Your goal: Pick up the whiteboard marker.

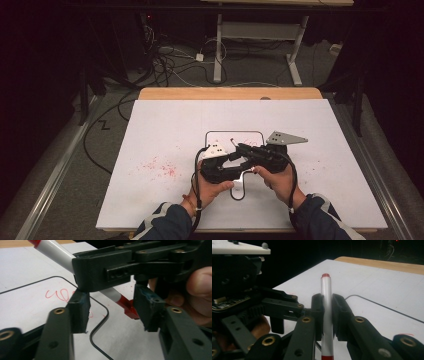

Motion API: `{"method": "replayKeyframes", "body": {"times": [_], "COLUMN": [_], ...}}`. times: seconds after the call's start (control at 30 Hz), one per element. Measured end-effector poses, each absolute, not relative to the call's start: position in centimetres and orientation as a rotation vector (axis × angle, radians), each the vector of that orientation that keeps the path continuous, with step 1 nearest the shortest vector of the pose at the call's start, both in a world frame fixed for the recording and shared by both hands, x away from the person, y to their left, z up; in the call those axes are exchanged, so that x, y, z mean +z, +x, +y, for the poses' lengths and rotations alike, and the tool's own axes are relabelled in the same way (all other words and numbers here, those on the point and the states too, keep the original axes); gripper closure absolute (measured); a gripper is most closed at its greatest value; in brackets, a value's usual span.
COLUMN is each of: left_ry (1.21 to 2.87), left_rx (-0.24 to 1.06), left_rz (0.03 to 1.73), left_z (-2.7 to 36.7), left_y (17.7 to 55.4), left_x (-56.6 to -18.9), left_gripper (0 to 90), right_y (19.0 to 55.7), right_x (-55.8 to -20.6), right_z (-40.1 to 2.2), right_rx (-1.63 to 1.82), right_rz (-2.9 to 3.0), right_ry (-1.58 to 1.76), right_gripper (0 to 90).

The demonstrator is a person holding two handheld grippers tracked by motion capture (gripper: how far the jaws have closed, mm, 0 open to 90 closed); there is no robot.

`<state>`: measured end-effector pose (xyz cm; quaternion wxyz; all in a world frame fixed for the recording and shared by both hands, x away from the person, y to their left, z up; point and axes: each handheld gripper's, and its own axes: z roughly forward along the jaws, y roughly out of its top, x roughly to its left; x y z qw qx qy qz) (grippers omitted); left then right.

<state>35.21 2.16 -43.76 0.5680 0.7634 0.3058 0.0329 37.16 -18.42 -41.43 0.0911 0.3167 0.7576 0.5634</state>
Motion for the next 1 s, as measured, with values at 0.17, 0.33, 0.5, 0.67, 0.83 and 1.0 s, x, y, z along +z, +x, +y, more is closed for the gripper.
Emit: {"method": "replayKeyframes", "body": {"times": [0.17,0.33,0.5,0.67,0.83,1.0], "left_ry": [1.808,1.813,1.832,1.850,1.875,1.902], "left_rx": [0.101,0.133,0.163,0.189,0.198,0.222], "left_rz": [0.699,0.692,0.690,0.672,0.641,0.631], "left_z": [2.4,2.8,3.0,3.2,3.2,3.0], "left_y": [35.2,35.3,35.3,35.4,35.4,35.3], "left_x": [-43.8,-43.8,-43.9,-44.0,-44.1,-44.1], "left_gripper": [60.7,69.3,75.1,78.6,78.7,78.8], "right_y": [36.9,36.6,36.4,36.3,36.1,36.1], "right_x": [-41.4,-41.3,-41.3,-41.3,-41.1,-41.3], "right_z": [-18.5,-18.5,-18.5,-18.6,-18.6,-18.6], "right_rx": [1.676,1.677,1.668,1.658,1.635,1.627], "right_rz": [2.244,2.245,2.247,2.251,2.239,2.246], "right_ry": [0.929,0.907,0.891,0.879,0.860,0.851], "right_gripper": [81.2,81.1,80.8,80.2,78.0,78.0]}}
